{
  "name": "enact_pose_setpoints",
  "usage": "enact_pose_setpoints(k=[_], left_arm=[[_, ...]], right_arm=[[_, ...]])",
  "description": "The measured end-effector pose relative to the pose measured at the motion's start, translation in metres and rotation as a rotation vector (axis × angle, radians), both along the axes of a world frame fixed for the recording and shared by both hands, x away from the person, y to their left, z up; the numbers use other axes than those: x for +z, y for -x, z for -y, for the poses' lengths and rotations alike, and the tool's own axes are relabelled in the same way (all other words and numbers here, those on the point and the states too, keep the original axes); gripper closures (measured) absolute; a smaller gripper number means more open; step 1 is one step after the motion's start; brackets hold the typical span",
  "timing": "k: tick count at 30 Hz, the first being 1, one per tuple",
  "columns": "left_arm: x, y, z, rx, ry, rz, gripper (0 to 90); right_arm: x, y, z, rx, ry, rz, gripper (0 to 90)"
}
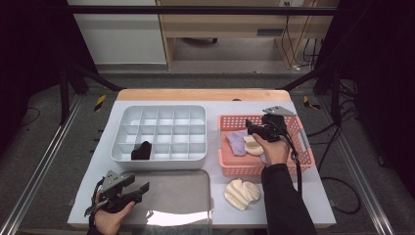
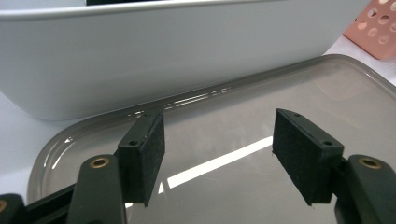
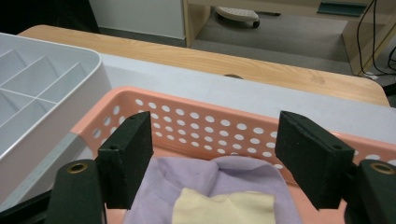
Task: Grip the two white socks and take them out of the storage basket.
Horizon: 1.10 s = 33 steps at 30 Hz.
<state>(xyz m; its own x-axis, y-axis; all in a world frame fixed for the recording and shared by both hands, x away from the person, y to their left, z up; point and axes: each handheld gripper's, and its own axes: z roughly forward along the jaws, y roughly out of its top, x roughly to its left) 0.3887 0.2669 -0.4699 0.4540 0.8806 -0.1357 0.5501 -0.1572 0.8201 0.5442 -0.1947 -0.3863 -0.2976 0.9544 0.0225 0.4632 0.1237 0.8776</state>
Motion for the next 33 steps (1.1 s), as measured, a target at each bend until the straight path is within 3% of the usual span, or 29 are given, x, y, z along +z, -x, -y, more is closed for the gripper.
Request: enact_pose_setpoints(k=[9, 17, 24, 28, 33], left_arm=[[0.001, 0.001, -0.001, 0.003, 0.005, 0.006, 33.9], [0.001, 0.001, -0.001, 0.003, 0.001, 0.005, 34.0], [0.000, 0.000, 0.000, 0.001, -0.002, 0.001, 34.0], [0.000, 0.000, 0.001, -0.002, -0.004, -0.002, 34.0], [0.000, 0.000, 0.001, -0.003, -0.001, -0.001, 34.0]], right_arm=[[-0.014, -0.015, 0.010, -0.044, 0.004, -0.042, 30.1], [-0.035, -0.025, 0.012, -0.038, 0.043, -0.126, 38.8], [-0.043, -0.027, 0.016, -0.041, 0.053, -0.169, 43.3], [-0.051, -0.027, 0.021, -0.056, 0.028, -0.214, 43.0], [-0.054, -0.029, 0.025, -0.069, 0.013, -0.229, 36.6]])
